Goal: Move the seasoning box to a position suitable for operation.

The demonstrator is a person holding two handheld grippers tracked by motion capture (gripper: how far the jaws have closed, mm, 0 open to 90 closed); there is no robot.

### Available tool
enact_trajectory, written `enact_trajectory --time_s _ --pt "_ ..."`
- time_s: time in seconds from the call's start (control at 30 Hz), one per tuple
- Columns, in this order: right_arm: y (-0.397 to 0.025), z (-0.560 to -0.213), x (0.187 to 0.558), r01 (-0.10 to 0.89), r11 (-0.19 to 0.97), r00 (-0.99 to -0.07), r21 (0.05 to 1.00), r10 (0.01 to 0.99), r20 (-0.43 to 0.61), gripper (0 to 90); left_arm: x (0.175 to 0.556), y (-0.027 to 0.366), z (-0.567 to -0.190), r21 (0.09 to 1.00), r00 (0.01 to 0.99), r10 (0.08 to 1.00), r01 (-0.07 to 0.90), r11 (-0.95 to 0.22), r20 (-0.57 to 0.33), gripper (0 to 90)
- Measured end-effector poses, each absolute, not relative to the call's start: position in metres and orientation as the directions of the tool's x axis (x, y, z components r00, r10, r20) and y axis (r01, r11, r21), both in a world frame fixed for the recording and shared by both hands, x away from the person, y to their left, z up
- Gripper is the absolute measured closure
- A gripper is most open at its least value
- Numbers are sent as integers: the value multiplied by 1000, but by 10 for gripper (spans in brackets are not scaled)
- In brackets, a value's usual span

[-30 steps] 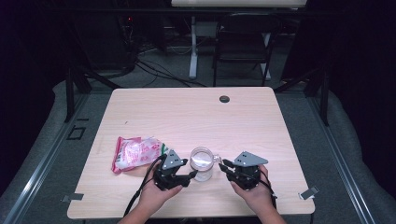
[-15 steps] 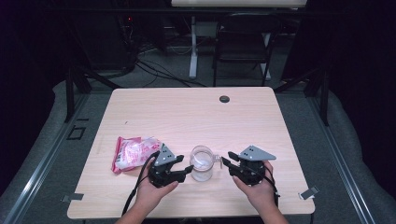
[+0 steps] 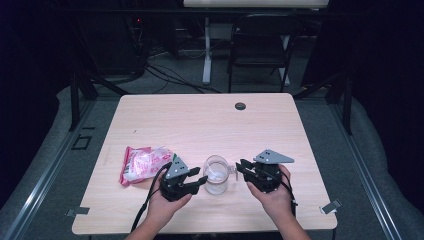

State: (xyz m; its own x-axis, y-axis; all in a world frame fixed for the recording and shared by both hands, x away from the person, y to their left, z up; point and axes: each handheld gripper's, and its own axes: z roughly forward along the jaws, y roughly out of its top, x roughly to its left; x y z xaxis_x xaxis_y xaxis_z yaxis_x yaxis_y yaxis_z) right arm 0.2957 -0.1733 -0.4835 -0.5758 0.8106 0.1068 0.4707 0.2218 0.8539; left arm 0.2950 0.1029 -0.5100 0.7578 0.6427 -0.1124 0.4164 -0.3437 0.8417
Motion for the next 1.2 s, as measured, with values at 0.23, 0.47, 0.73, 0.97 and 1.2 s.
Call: enact_trajectory --time_s 0.23,0.47,0.73,0.97,1.2 --pt "-167 -489 304 495 208 -552 844 825 121 822 293 101 -507 854 765 635 398 -335 -107 675" --pt "-166 -501 307 511 207 -556 834 820 138 827 292 97 -505 861 775 621 390 -328 -115 770" --pt "-166 -503 304 501 213 -575 839 806 139 816 291 93 -500 875 797 592 367 -315 -121 880" --pt "-167 -500 290 482 250 -602 840 791 110 715 292 90 -494 885 801 583 361 -293 -134 891" --pt "-166 -501 277 448 321 -668 835 740 74 591 294 83 -490 896 811 569 347 -278 -137 886"
